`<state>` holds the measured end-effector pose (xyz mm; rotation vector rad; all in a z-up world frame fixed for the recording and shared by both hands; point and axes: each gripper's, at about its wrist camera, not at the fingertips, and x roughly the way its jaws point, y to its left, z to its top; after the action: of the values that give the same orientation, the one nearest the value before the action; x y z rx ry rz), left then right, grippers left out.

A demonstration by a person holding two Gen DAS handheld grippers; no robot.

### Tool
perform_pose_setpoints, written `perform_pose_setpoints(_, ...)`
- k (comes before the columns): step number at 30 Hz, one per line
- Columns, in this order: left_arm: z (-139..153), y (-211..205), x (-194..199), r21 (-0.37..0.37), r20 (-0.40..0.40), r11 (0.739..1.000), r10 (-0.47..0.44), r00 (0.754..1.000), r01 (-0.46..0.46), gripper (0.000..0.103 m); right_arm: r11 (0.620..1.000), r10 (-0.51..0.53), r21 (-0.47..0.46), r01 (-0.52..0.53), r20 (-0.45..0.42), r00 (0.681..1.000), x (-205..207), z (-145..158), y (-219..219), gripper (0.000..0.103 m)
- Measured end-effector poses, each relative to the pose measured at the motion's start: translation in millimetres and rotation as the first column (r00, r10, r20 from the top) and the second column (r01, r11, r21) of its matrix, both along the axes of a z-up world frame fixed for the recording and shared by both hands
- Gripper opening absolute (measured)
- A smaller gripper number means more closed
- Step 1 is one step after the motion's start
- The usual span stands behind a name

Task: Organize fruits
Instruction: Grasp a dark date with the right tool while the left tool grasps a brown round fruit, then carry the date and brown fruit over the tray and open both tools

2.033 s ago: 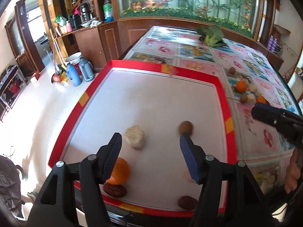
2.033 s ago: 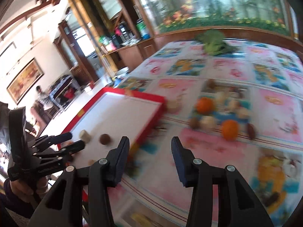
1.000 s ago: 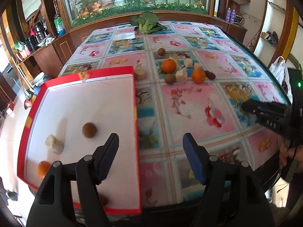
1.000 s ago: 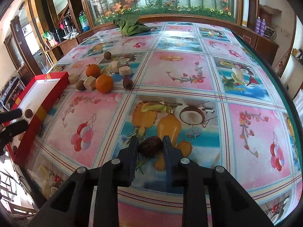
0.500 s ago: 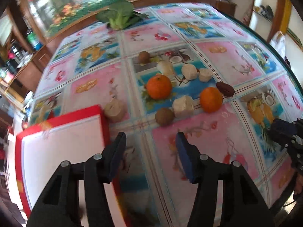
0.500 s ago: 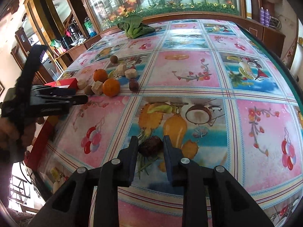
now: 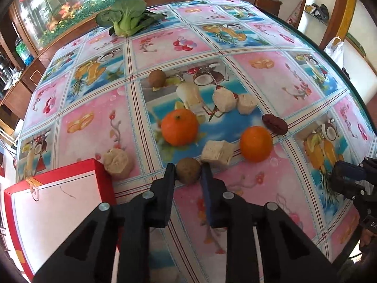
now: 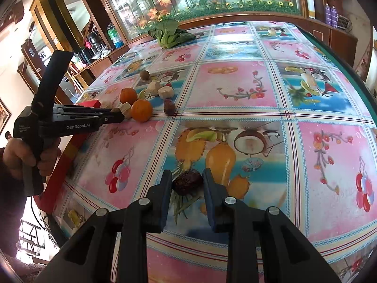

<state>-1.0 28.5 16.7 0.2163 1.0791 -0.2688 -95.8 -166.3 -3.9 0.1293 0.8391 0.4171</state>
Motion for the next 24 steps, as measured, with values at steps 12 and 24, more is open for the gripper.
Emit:
perform_pose_setpoints(12, 13, 11, -16, -0.105, 0.046, 0.991, 0.088, 0.995, -0.082, 0.024, 0.999, 0.003, -0.046, -0.002, 0.023, 1.000, -4, 2, 7, 0.025)
perform_pose_setpoints(24, 67, 72, -109, -0.185, 0.200, 0.967, 0.212, 0.956, -0.176, 0.024, 0.996, 0.083, -0.024, -0.082, 0.048, 0.995, -8, 19, 56, 0.025)
